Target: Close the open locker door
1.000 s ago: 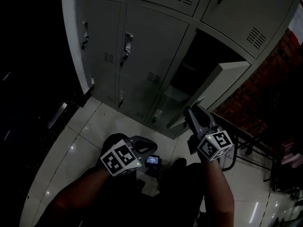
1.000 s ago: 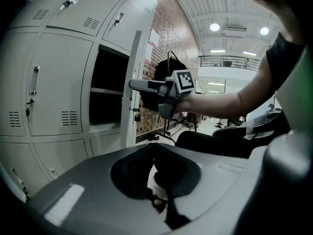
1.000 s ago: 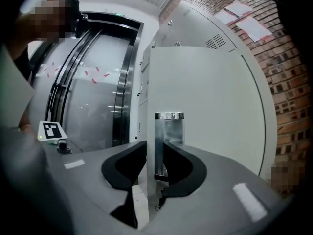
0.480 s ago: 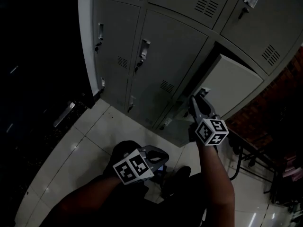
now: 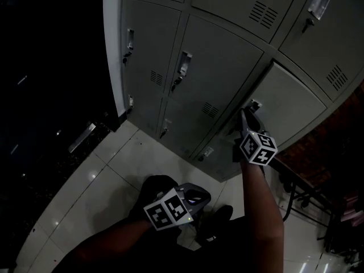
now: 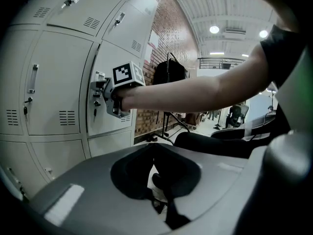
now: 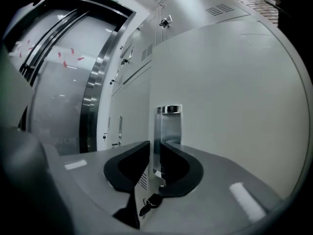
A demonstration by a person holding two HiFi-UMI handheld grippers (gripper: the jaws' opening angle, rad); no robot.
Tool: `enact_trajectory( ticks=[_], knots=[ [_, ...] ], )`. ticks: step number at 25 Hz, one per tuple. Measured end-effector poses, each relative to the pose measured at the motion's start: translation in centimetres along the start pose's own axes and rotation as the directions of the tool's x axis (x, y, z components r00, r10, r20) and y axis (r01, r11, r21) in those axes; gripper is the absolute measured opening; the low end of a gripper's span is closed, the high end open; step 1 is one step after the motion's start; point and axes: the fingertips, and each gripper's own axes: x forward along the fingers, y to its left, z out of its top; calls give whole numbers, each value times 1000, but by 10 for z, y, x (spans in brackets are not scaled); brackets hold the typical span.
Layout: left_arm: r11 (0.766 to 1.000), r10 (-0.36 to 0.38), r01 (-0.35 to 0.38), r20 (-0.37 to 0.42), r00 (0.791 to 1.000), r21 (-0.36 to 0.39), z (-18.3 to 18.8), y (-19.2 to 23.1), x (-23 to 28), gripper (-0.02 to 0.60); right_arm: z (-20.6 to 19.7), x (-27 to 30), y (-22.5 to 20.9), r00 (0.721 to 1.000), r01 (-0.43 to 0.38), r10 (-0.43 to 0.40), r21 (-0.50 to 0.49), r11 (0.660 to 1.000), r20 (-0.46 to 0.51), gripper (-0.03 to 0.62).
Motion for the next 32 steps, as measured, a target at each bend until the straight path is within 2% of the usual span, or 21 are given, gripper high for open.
enact_trajectory(
  ticks=[10, 22, 27, 32],
  knots=[
    [1000, -3, 3, 4, 1000, -2, 1, -1, 0, 12, 1, 24, -21, 994, 108, -108, -4, 994, 2, 58],
    [1000, -4, 4, 8, 1000, -6, 0, 0, -1, 12, -7, 26, -28, 971, 237, -237, -18, 971, -34, 72],
    [1000, -4, 4, 8, 1000, -4, 0, 2, -3, 12, -3, 11, -19, 981, 194, -195, -21, 981, -12, 68],
    [1000, 0, 0, 3, 1000, -4, -3, 3, -5, 12, 1, -24, 6, 996, 94, -94, -82, 992, 2, 10]
  ],
)
